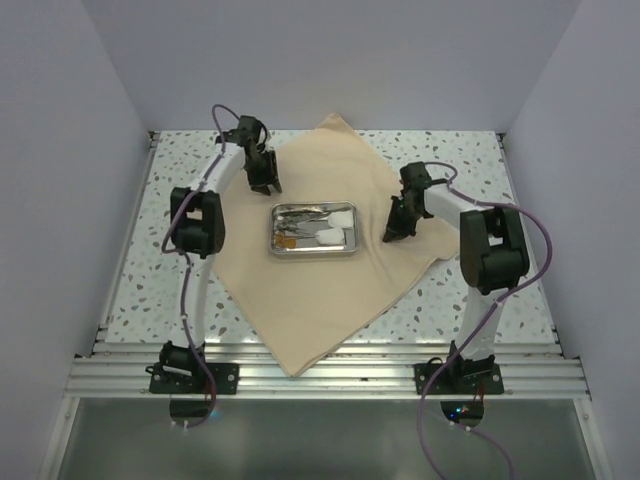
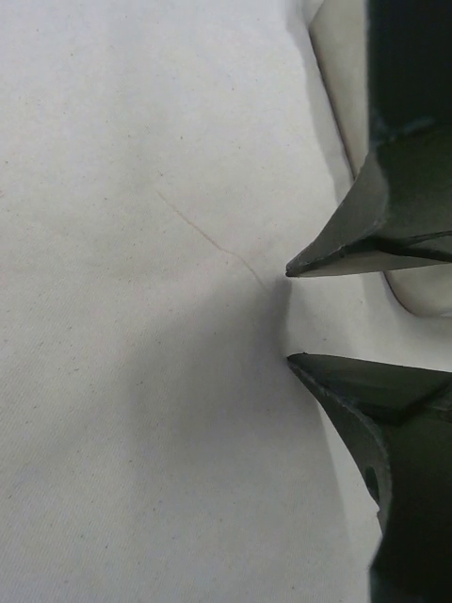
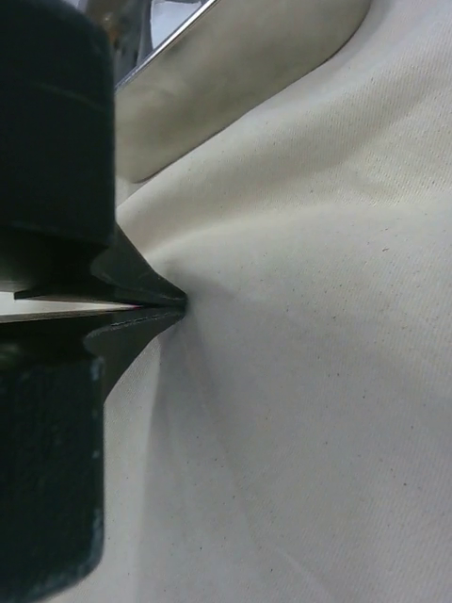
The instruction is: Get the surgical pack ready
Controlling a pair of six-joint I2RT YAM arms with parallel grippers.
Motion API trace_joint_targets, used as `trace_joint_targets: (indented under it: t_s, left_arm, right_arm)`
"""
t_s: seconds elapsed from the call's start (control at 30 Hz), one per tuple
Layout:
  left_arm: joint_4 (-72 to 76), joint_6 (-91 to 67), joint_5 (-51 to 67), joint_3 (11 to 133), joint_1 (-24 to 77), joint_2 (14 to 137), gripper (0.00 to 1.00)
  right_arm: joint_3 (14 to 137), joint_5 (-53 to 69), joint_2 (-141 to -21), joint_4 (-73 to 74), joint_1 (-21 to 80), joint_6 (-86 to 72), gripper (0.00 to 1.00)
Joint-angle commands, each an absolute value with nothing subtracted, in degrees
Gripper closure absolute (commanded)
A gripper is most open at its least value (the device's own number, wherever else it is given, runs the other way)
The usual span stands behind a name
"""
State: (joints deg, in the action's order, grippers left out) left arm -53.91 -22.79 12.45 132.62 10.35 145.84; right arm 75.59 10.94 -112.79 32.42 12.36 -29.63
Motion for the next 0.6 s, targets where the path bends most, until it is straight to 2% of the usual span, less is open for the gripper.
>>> trace_joint_targets:
  t_s: [0.0, 0.1, 0.2, 0.33, 0.47, 0.57]
  left_arm:
    - [-45.5, -20.7, 13.4, 124.6, 9.2, 142.8, 0.55]
    - [-44.2, -20.7, 9.2, 116.7, 8.8, 134.1, 0.49]
    - [-43.6, -20.9, 6.1, 108.7, 8.4, 125.5, 0.46]
    - [-43.9, -21.5, 3.7, 99.1, 8.4, 115.8, 0.46]
    - [-41.1, -22.3, 4.7, 87.3, 8.3, 106.4, 0.46]
    - [-41.1, -23.4, 5.9, 83.7, 8.3, 102.6, 0.46]
  right_arm:
    - [79.4, 6.0, -114.3, 40.7, 13.1, -25.8, 0.90]
    - [87.1, 4.7, -115.5, 44.7, 13.1, -22.4, 0.77]
    - [92.7, 3.8, -115.3, 47.0, 13.0, -20.7, 0.58]
    - [98.1, 3.9, -115.8, 49.4, 13.0, -18.6, 0.50]
    - [99.8, 12.2, -116.6, 49.5, 13.1, -16.4, 0.39]
    - [99.3, 13.2, -117.4, 49.4, 13.4, -17.1, 0.37]
